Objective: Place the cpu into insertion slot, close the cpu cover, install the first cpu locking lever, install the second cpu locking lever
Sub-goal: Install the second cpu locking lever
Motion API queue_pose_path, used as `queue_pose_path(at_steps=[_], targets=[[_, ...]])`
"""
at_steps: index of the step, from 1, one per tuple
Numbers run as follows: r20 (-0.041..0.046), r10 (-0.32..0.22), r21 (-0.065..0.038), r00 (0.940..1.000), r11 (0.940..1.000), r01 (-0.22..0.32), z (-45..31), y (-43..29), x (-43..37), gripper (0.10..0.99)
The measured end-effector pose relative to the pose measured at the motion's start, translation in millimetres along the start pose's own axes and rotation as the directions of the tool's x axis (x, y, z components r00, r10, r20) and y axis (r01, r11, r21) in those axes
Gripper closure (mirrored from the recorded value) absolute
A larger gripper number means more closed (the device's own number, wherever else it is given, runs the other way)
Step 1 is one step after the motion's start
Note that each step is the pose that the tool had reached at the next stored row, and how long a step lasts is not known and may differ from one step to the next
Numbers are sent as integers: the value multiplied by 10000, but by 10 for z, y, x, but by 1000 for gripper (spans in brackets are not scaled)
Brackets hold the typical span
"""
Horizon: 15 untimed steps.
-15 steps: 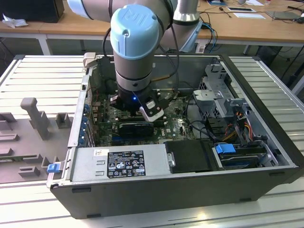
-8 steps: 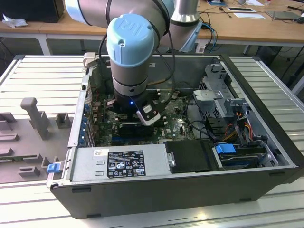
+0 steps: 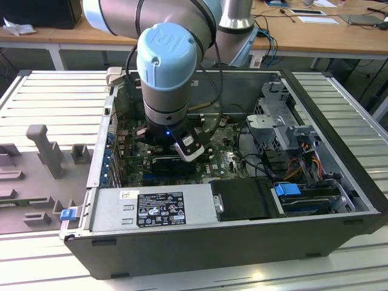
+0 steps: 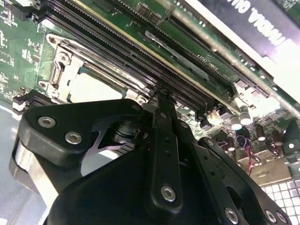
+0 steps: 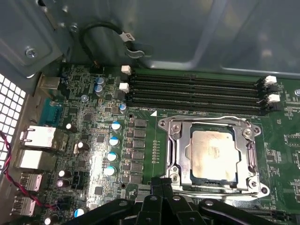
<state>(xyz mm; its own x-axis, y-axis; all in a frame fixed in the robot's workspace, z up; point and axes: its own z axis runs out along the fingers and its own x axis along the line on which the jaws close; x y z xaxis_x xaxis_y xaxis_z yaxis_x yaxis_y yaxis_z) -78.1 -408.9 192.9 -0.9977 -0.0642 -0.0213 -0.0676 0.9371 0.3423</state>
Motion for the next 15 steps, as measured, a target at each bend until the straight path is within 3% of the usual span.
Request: queue_pose_path(at_steps=[5,11,15], targets=[[-10,-49,-57,10000,10000,49,-12,16,3,980],[-15,-47,-66,10000,10000,46,-303,121,-3,980],[-16,-46,-65,10000,10000,46,-409,159,-5,980]])
